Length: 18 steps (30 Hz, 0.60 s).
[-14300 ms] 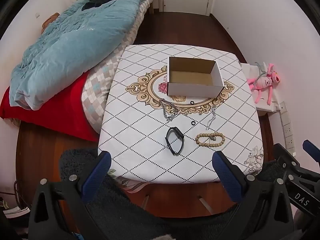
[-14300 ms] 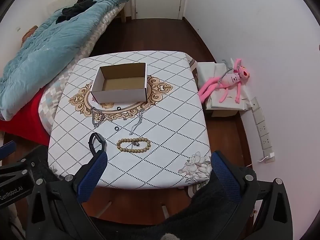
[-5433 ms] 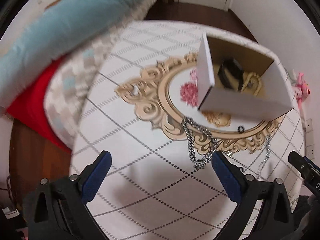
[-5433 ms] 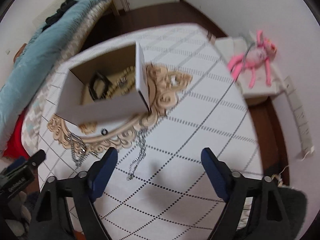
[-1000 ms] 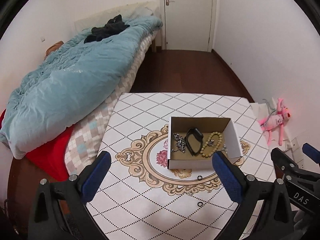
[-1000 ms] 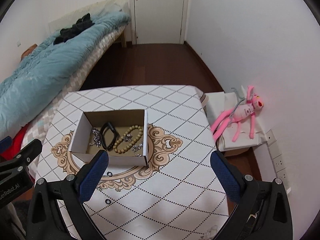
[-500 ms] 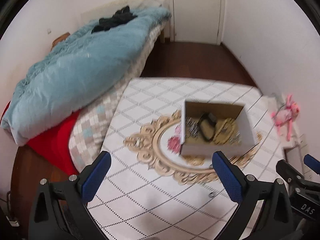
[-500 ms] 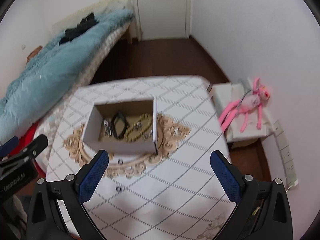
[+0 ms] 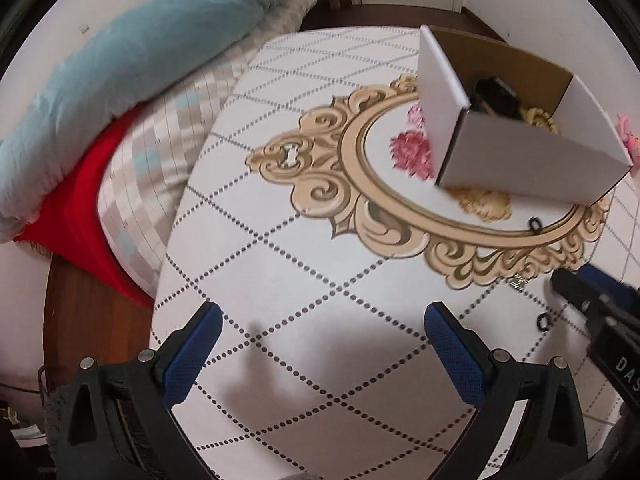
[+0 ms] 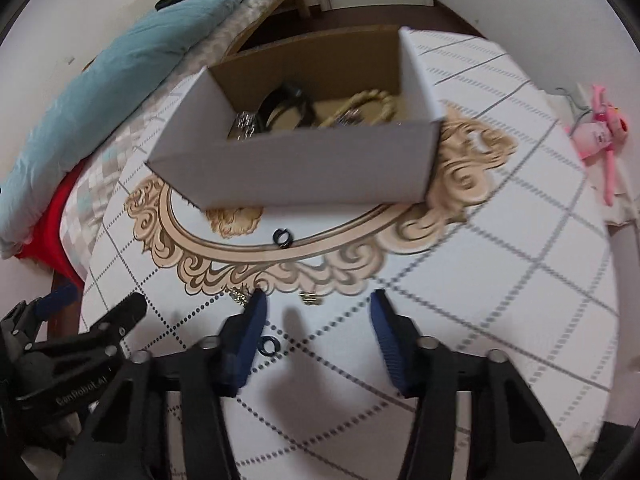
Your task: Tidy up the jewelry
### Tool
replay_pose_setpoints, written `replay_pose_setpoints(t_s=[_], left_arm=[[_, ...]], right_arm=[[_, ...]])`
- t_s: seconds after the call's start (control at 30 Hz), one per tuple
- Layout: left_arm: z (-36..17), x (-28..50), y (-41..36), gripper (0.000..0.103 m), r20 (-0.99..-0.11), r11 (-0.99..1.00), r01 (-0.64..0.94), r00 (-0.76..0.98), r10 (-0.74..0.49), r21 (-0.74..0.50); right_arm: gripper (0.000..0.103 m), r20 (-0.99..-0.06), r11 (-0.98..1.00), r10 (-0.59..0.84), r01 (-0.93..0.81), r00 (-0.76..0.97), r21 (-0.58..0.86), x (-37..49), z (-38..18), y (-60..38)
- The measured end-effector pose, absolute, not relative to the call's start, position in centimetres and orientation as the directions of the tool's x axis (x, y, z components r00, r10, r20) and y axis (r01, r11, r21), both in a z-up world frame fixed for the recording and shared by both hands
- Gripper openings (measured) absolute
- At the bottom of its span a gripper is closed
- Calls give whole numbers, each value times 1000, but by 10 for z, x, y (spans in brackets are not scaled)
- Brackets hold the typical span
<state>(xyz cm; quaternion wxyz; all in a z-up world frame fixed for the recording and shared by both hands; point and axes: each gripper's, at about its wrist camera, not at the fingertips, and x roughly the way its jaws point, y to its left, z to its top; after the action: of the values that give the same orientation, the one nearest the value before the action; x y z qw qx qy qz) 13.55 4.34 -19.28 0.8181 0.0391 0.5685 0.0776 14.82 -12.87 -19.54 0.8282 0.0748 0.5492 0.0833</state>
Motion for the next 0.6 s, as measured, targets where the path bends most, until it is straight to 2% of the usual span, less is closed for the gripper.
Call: replay_pose_setpoints(t_s=[0.07, 0.1, 0.13, 0.37, 0.6], left_arm=[[-196, 136, 44, 103, -926, 985, -82, 338, 170, 151], [-196, 137, 43, 103, -926, 986, -80, 339, 166, 147], [-196, 138, 41, 103, -927, 986, -78, 339, 162, 144], [-191, 143, 9, 102, -932, 1000, -12, 362, 13, 9], [-195, 146, -37, 71, -930, 994, 100, 361, -71, -37]], right_arm=[[36, -890, 976, 216, -81, 401, 200, 147, -195, -122], [27, -887, 979, 206, -88, 413, 186, 147, -195, -120], [10, -889, 978, 209, -103, 407, 182, 148, -195, -116], [9, -871, 977, 203, -41, 448, 207, 140, -182, -143], [9, -867, 973, 173, 54, 468, 223, 134, -177, -184]])
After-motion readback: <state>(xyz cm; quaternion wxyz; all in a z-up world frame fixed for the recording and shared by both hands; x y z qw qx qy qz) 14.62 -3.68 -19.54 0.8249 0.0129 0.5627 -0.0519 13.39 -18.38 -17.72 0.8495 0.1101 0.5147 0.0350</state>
